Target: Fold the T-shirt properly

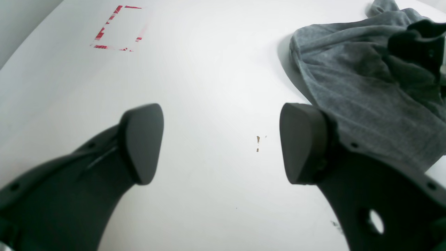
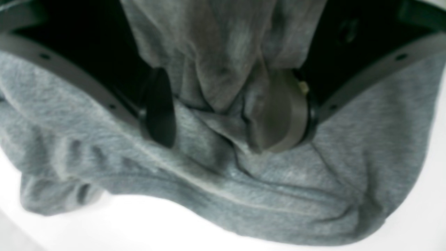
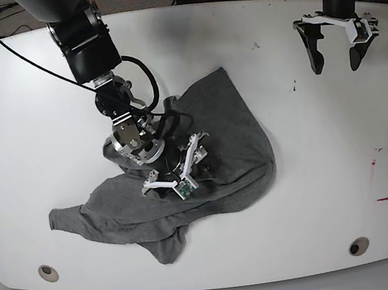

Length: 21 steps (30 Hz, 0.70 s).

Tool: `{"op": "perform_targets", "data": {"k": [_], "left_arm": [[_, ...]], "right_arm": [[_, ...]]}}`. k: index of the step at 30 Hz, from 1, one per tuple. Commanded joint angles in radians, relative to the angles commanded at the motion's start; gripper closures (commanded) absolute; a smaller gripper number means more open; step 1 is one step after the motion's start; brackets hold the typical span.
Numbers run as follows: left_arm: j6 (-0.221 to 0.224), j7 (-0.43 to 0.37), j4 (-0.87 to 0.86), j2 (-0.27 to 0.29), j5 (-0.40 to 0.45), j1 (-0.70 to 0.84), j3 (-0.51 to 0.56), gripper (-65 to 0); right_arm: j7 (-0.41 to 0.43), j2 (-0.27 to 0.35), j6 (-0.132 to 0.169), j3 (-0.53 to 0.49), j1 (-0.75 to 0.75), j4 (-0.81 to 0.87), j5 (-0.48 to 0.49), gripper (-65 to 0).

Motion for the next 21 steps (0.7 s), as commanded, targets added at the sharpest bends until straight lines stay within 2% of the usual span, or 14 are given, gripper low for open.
{"op": "perform_targets", "data": {"k": [3,7,9,17,18,21], "left_arm": [[-0.001,0.000,-0.002,0.001,0.000,0.004,0.000,-49.1],[-0.002,-0.002,-0.002,0.001,-0.001,0.004,0.001,-49.2],[0.001,-0.001,0.001,0.000,0.007,0.007,-0.001,-49.1],[0.004,-0.002,0.004,0.001,0.009,0.005,0.002,-49.0],[0.013,0.042,-0.043,-0.002,0.030,-0.006,0.000,-48.6],[0.015,0.042,-0.043,-0.002,0.059,-0.006,-0.001,-48.6]], "right_arm": [[-0.014,0.000,0.039,0.024,-0.006,0.013,-0.005,-38.8],[-0.025,0.001,0.062,0.047,-0.015,0.015,-0.006,-38.6],[-0.020,0.002,0.049,0.077,-0.040,0.037,-0.008,-38.8],[-0.003,0.005,0.019,0.073,-0.037,0.040,-0.008,-39.2],[-0.057,-0.006,0.037,0.078,-0.228,0.006,-0.024,-39.3],[-0.079,-0.006,0.037,0.079,-0.259,0.015,-0.029,-39.3]]}}
